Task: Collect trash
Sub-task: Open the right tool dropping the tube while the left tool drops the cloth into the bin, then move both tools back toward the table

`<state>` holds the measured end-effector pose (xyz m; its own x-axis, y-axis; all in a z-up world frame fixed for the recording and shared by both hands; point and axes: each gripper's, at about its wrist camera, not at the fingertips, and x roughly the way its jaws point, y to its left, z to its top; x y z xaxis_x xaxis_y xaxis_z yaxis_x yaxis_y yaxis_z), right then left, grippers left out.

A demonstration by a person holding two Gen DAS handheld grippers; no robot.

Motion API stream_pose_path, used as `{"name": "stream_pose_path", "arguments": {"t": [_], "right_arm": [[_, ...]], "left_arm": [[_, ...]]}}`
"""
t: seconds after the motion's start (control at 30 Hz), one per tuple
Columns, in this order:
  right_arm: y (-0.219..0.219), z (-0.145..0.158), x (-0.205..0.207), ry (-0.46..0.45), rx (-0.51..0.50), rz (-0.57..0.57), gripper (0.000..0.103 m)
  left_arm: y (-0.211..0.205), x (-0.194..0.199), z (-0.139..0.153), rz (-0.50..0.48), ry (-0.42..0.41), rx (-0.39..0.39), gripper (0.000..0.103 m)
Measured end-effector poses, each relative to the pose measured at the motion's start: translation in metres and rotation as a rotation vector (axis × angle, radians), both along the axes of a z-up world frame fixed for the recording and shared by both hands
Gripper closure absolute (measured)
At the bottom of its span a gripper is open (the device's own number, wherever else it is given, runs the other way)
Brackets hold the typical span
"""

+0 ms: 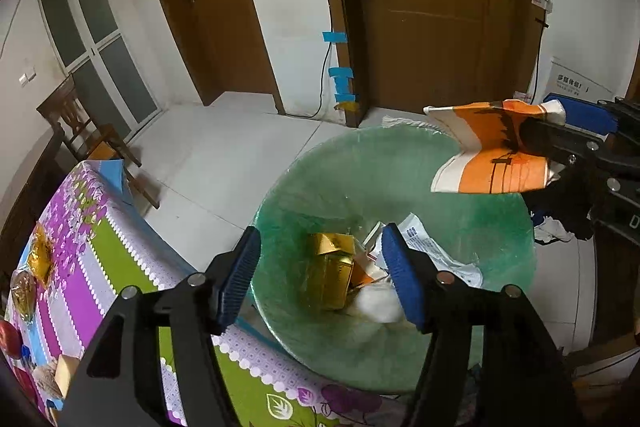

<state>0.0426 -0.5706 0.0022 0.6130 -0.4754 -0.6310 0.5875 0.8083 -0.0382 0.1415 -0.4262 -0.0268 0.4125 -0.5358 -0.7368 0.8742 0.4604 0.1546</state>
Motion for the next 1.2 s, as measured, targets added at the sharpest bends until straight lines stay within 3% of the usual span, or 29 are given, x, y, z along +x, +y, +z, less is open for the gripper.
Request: {"name": "stream_pose_path", "arguments": {"t": [0.23,0.3,0.37,0.5,0.6,0.93,1.2], "right_arm": [[-0.001,0.001,0.001,-0.008,0.021,0.015,0.058],[-0.001,0.002,-0.001,-0.033,0.042,0.039,0.041],[0.001,0.002,0.002,-0.022,0.023,0.042,0.036],[-0.01,0.001,0.003,-0.08,0.196,0.079,0.036],[-0.019,-0.002,0.001,-0.106,0.246,0.062,0.036],[-0.01,-0.005,-0.002,-0.085,0.154,0.034,0.036],[0.006,-0.001,-0.007,-0.067,-0.022,-0.037,0.028]], "left_arm": [[0.001,-0.003,-0.001,-0.003,-0.004,0.002,0.043],[0.002,-0.002,-0.003,0.004,0.001,0.004,0.043],[0.003,-0.001,-0.003,0.012,0.002,0.007,0.043],[0.004,-0.001,-0.003,0.017,0.0,0.007,0.043],[0.005,-0.001,-0.003,0.019,0.0,0.007,0.043],[0.006,-0.003,-0.007,0.013,-0.008,0.012,0.043],[0.015,-0.002,-0.006,0.045,-0.016,0.002,0.043]]}}
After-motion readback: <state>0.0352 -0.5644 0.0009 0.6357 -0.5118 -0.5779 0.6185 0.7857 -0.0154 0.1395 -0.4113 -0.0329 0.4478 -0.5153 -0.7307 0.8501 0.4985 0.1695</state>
